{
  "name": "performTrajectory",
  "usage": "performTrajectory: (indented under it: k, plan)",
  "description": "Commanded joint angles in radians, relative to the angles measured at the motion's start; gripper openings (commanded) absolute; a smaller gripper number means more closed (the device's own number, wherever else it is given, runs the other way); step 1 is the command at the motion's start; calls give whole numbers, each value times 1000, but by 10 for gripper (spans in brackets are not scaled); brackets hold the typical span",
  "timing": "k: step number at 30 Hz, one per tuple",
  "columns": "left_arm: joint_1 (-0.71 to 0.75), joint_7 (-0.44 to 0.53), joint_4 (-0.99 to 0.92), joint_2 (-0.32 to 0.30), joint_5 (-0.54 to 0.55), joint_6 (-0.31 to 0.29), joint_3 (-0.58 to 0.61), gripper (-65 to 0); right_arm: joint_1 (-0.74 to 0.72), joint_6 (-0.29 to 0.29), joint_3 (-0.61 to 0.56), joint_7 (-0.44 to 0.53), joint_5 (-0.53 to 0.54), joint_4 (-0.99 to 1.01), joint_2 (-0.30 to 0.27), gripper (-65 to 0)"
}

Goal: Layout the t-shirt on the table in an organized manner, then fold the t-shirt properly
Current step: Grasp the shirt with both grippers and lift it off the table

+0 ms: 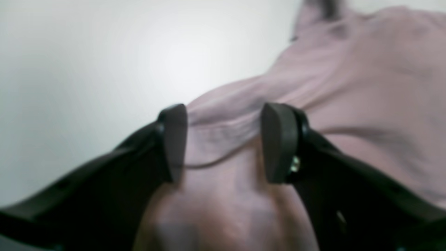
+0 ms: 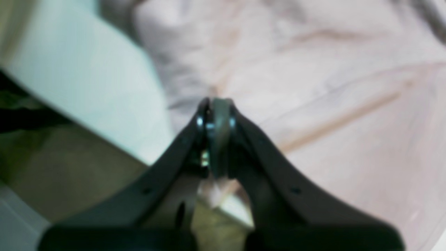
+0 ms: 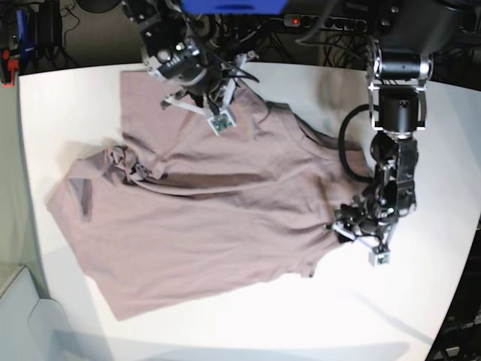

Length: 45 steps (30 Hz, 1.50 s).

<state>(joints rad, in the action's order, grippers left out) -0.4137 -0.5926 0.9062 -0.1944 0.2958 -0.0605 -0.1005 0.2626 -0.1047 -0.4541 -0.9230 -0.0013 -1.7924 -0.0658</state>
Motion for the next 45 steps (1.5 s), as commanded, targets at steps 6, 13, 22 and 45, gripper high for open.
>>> performTrajectory:
  k: [6,13,22,45]
  plan:
    - [-4,59,-42,-96,6,-3,21,-315,-107,0,59,78,2,204,-64,-650]
    - [97,61,-19,-175,10,-3,18,-315,-213,0,105,195,2,380,-147,-650]
    - [451,52,405,-196,12,-3,21,-315,-489,-2,102,224,2,595,-161,-650]
    - [453,52,790,-112,9,-3,81,-315,-334,-2,102,83,1,21,-73,-650]
